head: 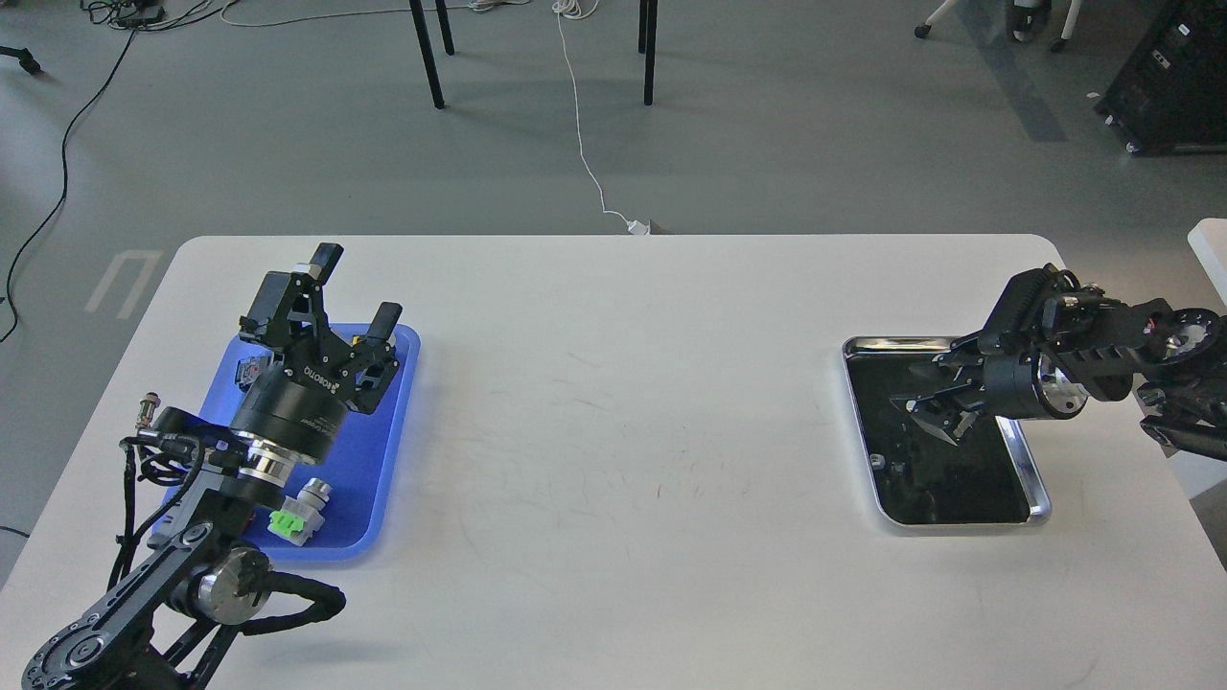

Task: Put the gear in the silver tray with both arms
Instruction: 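Retract the right arm and lower the left gripper into the blue tray, then grasp another black gear in the blue tray with the left gripper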

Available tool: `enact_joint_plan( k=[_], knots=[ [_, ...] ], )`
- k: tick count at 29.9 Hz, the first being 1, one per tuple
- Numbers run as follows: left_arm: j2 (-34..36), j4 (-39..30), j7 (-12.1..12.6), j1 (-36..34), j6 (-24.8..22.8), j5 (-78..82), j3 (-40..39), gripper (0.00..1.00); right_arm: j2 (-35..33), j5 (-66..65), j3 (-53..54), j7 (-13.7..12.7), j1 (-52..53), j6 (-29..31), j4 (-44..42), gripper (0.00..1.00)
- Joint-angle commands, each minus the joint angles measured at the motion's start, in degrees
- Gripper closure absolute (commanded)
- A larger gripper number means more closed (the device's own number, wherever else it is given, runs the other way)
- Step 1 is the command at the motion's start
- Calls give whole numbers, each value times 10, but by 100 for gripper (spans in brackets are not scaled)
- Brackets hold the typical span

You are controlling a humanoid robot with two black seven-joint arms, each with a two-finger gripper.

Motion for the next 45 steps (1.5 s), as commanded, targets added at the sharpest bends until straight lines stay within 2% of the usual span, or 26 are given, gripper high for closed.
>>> enact_joint_plan(
  k=[1,5,8,14,18,21,26,29,33,37,41,45],
  knots=[
    [0,0,0,0,0,0,1,2,-38,61,62,0,10,4,63,5],
    [0,0,0,0,0,0,1,2,-71,184,155,0,-14,4,122,5],
    [1,0,0,0,1,0,1,2,-80,329,265,0,-93,1,149,5],
    [8,4,0,-2,4,4,4,2,-52,544,567,0,-296,3,148,5],
    [21,4,0,-3,4,5,8,2,-17,649,696,0,-391,6,146,5],
    [37,1,0,-8,4,37,12,2,-10,706,731,0,-423,15,147,4],
    [99,-3,0,-32,1,223,37,2,-14,755,749,0,-451,84,144,3],
    [151,-8,0,-68,1,337,83,2,-17,754,748,0,-460,91,145,3],
    [249,-7,0,-150,5,569,174,2,-16,749,746,0,-466,91,146,3],
    [312,1,0,-220,-3,759,244,3,-15,745,740,0,-466,92,146,3],
    [337,55,0,-266,-30,806,301,7,-15,736,737,0,-466,92,147,3],
    [335,100,0,-309,-43,806,358,18,-17,728,737,0,-466,91,147,3]
  ],
)
